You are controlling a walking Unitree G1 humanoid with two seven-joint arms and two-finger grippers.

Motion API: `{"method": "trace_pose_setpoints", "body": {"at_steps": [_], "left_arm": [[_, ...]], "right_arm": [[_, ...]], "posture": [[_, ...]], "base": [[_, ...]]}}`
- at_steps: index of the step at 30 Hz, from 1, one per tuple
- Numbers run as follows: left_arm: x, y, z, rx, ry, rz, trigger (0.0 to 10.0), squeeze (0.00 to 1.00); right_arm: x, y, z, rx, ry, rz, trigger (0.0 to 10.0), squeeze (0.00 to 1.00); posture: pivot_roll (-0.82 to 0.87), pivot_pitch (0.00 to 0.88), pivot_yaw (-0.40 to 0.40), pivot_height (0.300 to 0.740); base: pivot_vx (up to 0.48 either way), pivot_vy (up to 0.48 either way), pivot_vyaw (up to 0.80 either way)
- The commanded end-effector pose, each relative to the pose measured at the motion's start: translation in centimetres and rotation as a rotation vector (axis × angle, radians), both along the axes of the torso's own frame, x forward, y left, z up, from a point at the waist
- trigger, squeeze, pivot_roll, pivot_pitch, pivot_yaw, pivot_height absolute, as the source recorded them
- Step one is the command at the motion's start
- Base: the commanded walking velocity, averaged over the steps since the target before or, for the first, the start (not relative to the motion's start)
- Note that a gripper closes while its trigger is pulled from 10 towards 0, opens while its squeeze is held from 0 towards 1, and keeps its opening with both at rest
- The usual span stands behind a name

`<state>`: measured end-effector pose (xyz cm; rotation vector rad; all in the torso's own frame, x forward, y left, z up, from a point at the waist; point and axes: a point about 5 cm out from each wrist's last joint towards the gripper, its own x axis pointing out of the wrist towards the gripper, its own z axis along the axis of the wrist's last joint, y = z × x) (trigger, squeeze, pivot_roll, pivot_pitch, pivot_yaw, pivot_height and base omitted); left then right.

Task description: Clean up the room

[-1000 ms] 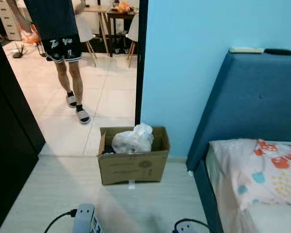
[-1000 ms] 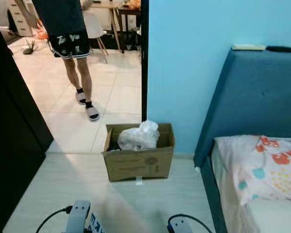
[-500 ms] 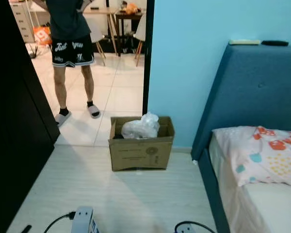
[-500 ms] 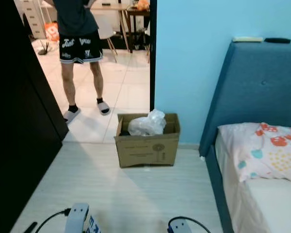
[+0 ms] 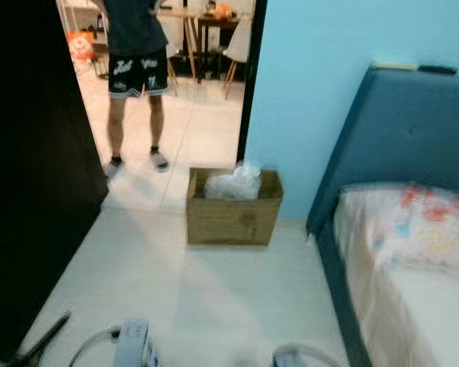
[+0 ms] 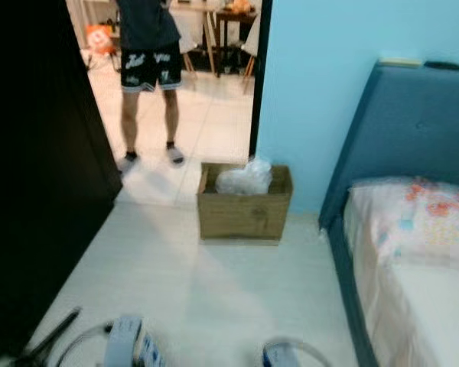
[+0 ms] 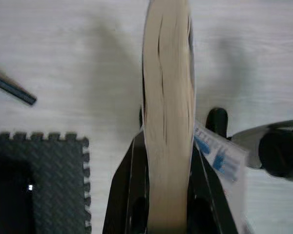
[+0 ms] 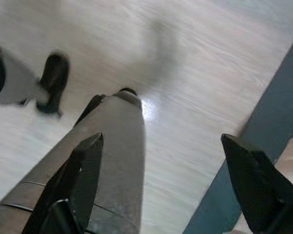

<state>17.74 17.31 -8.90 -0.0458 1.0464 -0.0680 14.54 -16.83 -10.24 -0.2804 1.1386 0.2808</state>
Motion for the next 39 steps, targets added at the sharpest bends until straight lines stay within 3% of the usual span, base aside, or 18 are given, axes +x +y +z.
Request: {"method": "trace_pose_setpoints", "body": {"at_steps": [1, 39], "left_arm": [[-0.04, -0.46, -0.05, -0.012, 0.005, -0.018, 10.0, 0.00], [-0.07, -0.63, -0.07, -0.014, 0.007, -0.048, 10.0, 0.00]], "right_arm": [[-0.88, 0.09, -0.34, -0.005, 0.037, 0.006, 10.0, 0.00], [-1.08, -0.13, -0.40, -0.020, 0.046, 0.021, 10.0, 0.00]], "posture": [[0.05, 0.000, -0.058, 0.740], [0.05, 0.000, -0.057, 0.740]], "base": [[-0.337, 0.000, 0.00], [-0.339, 0.000, 0.00]]}}
